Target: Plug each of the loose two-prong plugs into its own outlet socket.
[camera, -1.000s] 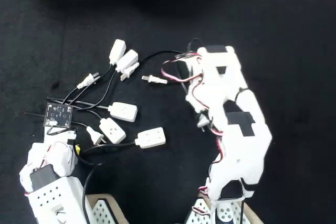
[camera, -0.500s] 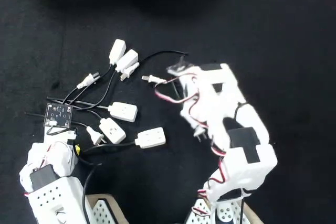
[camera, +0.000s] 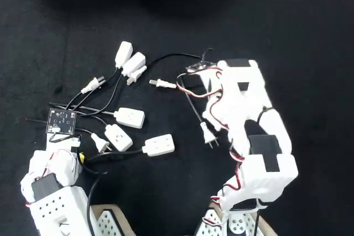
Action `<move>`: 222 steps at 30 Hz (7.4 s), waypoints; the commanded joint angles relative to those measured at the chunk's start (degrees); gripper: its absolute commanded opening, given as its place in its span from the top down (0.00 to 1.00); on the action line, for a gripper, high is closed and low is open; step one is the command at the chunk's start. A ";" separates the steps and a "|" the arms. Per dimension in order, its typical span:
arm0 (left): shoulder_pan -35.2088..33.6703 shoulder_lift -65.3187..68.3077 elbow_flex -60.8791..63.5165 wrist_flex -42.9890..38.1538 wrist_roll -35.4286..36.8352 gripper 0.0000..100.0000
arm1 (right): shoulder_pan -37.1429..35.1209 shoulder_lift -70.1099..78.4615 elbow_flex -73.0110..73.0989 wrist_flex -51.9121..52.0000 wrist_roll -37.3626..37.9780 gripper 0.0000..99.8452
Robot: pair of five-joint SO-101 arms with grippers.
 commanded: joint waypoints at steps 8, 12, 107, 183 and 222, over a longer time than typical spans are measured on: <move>0.75 -0.44 -0.22 -0.79 -0.62 0.77 | -7.12 -2.42 5.93 -8.26 -5.89 0.88; 0.75 -0.44 -0.22 -0.79 -0.62 0.77 | -8.00 -2.42 8.13 -10.55 -5.89 0.88; 38.99 -15.65 -8.13 -12.48 23.12 0.76 | -43.96 -75.21 59.56 -72.18 -59.25 0.99; 11.82 -15.47 2.59 9.05 -5.01 0.77 | -28.66 -40.13 36.00 -30.24 -43.60 0.99; 11.82 -15.47 2.68 8.35 -5.01 0.77 | -31.47 -52.88 47.87 -34.29 -45.98 0.99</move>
